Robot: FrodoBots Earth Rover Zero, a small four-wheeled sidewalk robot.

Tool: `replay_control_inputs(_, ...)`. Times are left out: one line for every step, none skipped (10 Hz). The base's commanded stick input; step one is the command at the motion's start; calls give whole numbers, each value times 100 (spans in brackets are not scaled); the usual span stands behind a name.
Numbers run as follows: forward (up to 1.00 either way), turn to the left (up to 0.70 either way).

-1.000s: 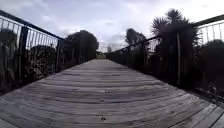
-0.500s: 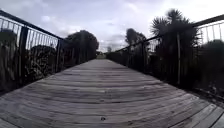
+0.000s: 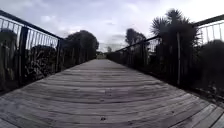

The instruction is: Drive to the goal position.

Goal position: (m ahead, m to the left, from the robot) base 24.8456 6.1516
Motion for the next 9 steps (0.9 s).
replay_control_inputs(7,0)
replay_control_inputs(7,0)
replay_control_inputs(7,0)
replay_control_inputs(7,0)
replay_control_inputs(7,0)
replay_control_inputs(7,0)
replay_control_inputs(7,0)
replay_control_inputs(7,0)
replay_control_inputs(7,0)
